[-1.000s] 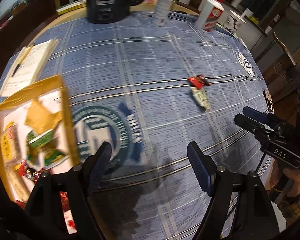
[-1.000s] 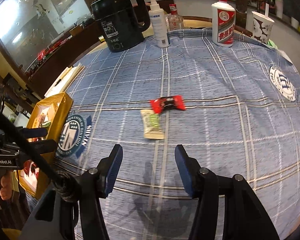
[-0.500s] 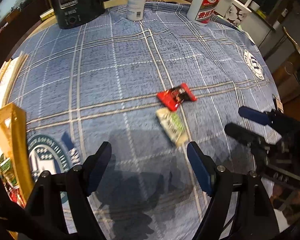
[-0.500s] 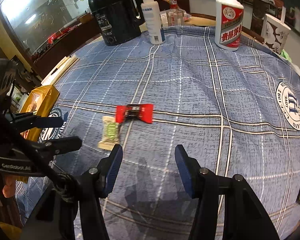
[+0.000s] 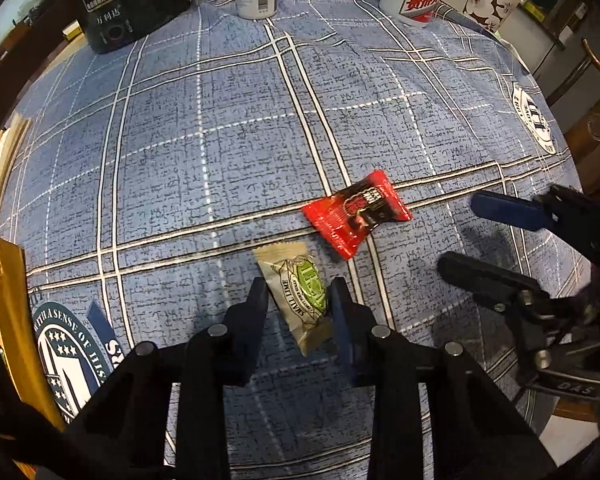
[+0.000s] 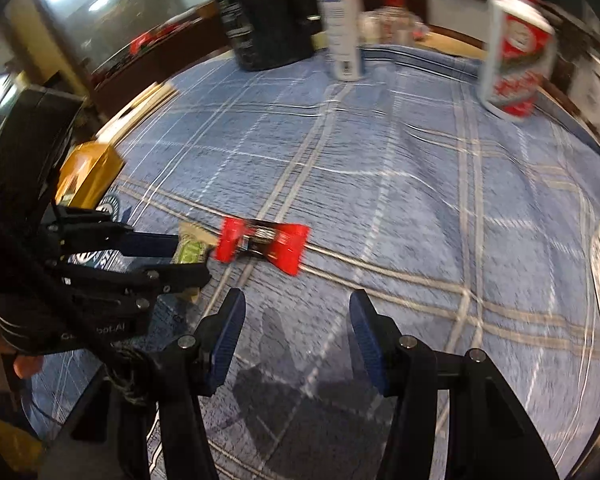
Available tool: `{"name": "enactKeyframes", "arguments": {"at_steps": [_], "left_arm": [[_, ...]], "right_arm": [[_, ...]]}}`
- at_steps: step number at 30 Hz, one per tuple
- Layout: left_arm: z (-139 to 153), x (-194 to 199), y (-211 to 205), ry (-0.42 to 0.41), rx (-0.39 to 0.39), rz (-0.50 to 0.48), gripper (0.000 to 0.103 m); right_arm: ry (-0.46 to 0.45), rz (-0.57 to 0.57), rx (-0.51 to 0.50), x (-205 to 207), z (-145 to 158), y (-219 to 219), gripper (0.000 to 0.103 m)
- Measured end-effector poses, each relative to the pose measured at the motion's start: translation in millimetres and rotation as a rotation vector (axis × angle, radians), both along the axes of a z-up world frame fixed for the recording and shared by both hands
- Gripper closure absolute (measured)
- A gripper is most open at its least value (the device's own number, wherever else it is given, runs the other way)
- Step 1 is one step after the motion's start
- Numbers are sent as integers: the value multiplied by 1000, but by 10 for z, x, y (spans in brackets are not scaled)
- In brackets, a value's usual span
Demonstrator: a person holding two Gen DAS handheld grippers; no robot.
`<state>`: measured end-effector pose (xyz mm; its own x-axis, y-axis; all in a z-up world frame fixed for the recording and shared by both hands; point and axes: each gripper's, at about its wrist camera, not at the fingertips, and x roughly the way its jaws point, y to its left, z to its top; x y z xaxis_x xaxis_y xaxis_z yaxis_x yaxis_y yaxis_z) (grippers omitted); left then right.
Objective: Organize snacks
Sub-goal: 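Grasp the white-green candy with the left tool while the right tool grasps the red candy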
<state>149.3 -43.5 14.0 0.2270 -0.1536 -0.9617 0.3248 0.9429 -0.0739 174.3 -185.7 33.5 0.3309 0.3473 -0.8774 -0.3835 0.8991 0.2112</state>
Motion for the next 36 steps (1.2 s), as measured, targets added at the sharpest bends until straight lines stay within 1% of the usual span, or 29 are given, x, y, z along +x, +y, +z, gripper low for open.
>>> {"name": "enactKeyframes", "arguments": {"at_steps": [5, 8, 11, 14, 17, 19, 22, 27, 30, 32, 35, 36], "left_arm": [[3, 24, 226, 12, -11, 17, 72], [1, 18, 399, 31, -37, 30, 72], [-5, 2, 508, 35, -39, 35, 73], [0, -2, 567, 43, -44, 42, 73], [11, -2, 600, 43, -44, 48, 73], [19, -3, 620, 40, -41, 53, 73], [19, 17, 610, 42, -44, 63, 72], [6, 43, 585, 33, -30, 59, 72], [-12, 96, 528, 28, -24, 61, 74], [-9, 83, 529, 23, -25, 61, 76], [-11, 49, 548, 17, -39, 70, 78], [-9, 32, 558, 16, -42, 71, 78]], "right_arm": [[5, 137, -13, 155, -57, 239, 49], [4, 215, -46, 238, -111, 392, 49], [-4, 291, -84, 293, -149, 533, 47], [-1, 353, -107, 336, -193, 644, 46], [7, 386, -110, 367, -224, 690, 45], [8, 394, -116, 373, -222, 703, 45], [18, 363, -102, 374, -212, 668, 45], [6, 312, -87, 331, -218, 601, 45], [-7, 295, -100, 315, -220, 619, 46], [-27, 287, -121, 284, -223, 636, 52], [-44, 268, -120, 255, -217, 636, 62], [-48, 264, -115, 241, -212, 637, 62]]}}
